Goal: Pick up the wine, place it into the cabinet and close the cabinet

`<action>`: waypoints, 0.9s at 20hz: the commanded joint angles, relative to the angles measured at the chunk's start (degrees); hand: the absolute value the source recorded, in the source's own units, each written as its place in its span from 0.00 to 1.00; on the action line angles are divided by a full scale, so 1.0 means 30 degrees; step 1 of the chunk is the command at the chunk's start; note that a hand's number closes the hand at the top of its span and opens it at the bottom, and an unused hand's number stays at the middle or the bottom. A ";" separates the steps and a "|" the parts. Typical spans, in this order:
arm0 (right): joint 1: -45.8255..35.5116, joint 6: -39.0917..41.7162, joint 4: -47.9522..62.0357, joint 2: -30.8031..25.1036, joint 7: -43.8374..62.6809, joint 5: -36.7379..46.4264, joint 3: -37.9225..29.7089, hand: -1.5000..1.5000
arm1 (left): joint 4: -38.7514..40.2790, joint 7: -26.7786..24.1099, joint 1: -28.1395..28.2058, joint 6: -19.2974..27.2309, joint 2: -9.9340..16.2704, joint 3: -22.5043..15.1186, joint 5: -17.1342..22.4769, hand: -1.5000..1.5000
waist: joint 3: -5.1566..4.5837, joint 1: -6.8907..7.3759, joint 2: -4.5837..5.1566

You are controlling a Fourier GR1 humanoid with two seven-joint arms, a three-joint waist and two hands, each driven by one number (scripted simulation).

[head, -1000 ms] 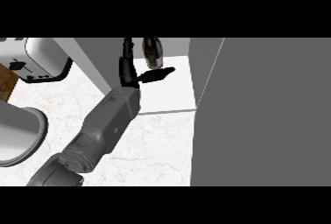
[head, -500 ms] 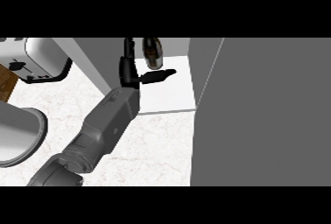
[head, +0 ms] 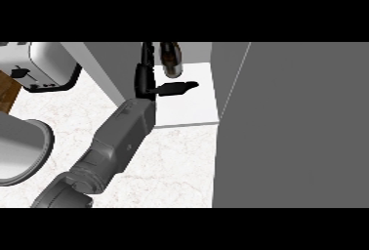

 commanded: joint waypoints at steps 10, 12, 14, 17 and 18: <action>0.1049 -0.0550 -0.2381 -0.0003 0.1385 -0.0647 0.0694 0.00 | -0.0912 -0.0171 0.2122 -0.1944 0.0028 -0.0471 0.2475 0.00 | -0.0054 0.0317 -0.0301; 0.2066 -0.0037 -0.2079 0.0017 0.0499 -0.0514 0.0594 0.00 | -0.1300 -0.0766 0.2776 -0.2079 0.0029 -0.1152 0.2853 0.00 | -0.0044 0.0229 -0.0299; 0.0958 -0.0602 -0.1877 0.0368 0.0761 -0.0170 0.1116 0.00 | -0.2275 0.0785 0.2004 -0.1143 0.0029 -0.2098 0.3823 0.00 | -0.0046 0.0267 -0.0384; 0.0124 -0.0607 -0.0876 0.0129 0.0445 -0.0225 0.0592 0.00 | -0.3440 -0.0044 0.3831 -0.0821 0.0029 -0.3631 0.4895 0.00 | -0.0048 0.0215 -0.0358; 0.0584 -0.0591 -0.1757 -0.0260 0.1083 -0.0324 0.0361 0.00 | -0.4289 0.0119 0.4259 -0.0602 0.0029 -0.4514 0.5141 0.00 | -0.0046 0.0275 -0.0419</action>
